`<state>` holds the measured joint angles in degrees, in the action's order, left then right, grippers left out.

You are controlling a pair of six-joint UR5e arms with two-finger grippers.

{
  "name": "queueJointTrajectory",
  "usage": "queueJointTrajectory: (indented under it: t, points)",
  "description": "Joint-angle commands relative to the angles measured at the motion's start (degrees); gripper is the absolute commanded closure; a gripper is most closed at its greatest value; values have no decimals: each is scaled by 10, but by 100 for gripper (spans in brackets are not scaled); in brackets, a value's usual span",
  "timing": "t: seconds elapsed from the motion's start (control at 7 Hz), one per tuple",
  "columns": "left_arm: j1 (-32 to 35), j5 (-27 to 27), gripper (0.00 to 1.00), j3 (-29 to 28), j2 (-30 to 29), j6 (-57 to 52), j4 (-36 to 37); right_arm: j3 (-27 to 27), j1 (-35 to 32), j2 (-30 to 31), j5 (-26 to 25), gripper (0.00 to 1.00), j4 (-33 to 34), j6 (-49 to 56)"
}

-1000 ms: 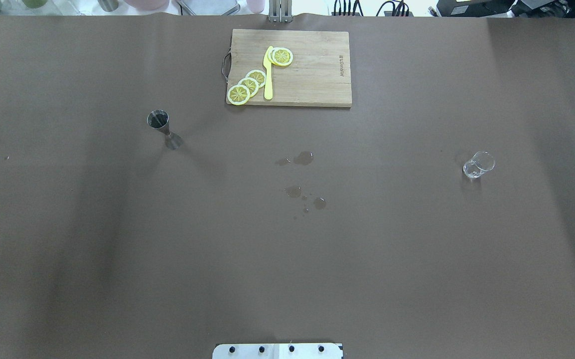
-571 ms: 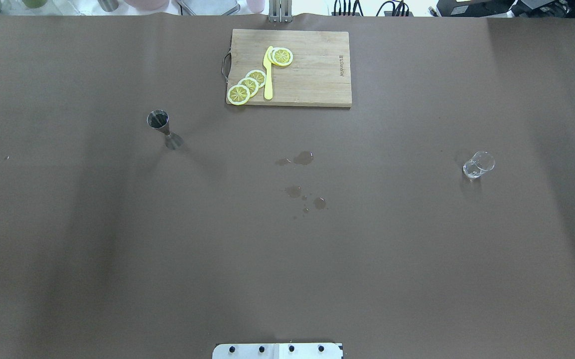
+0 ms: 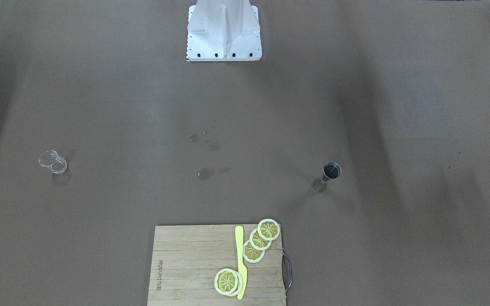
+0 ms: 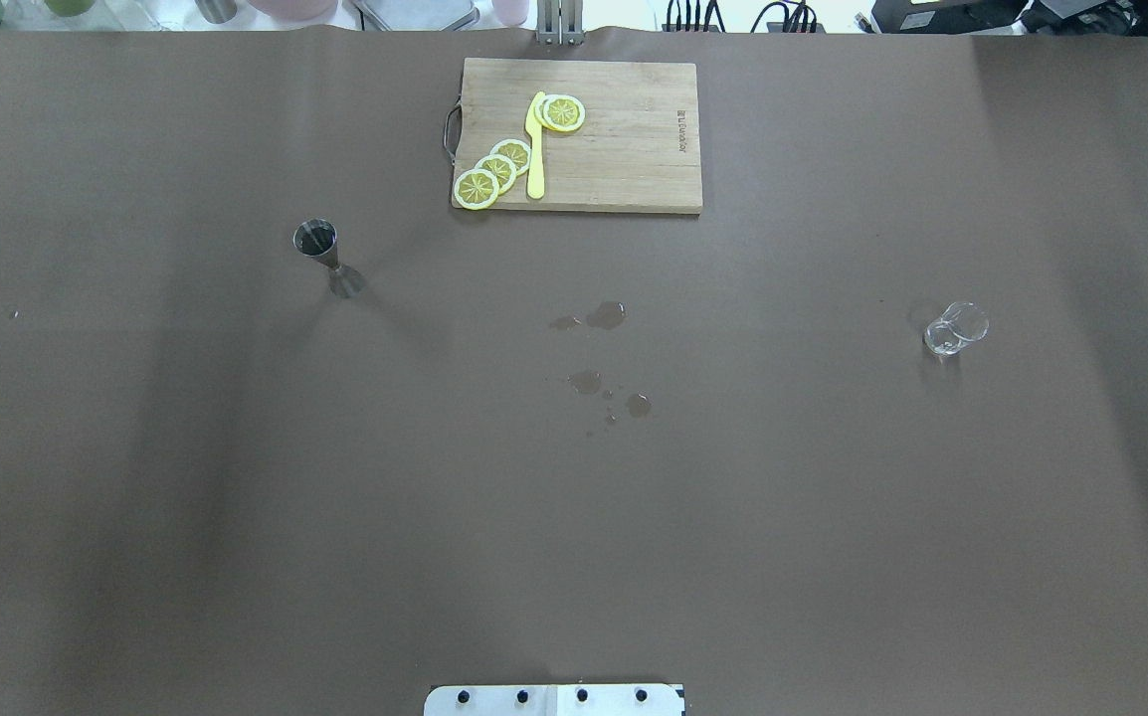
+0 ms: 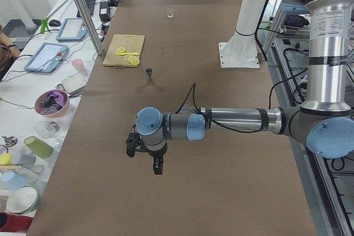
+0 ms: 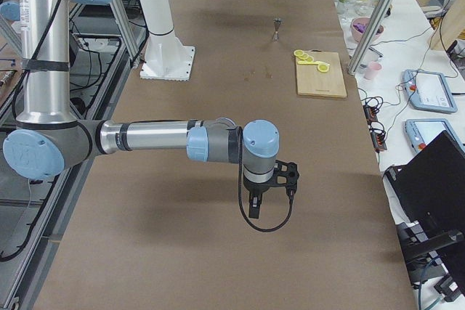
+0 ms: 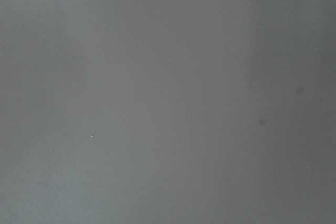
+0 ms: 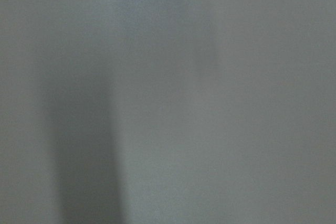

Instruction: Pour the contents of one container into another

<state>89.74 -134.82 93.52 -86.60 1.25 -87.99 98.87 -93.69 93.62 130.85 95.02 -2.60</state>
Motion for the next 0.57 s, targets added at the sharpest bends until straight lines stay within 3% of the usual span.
queueJointTrajectory:
  t: [0.0,0.43]
  points:
    - [0,0,2,-2,-1,1,-1,0,0,1,-5,0,0,0]
    - [0,0,2,-1,-1,0,-1,0,-4,1,-5,0,0,1]
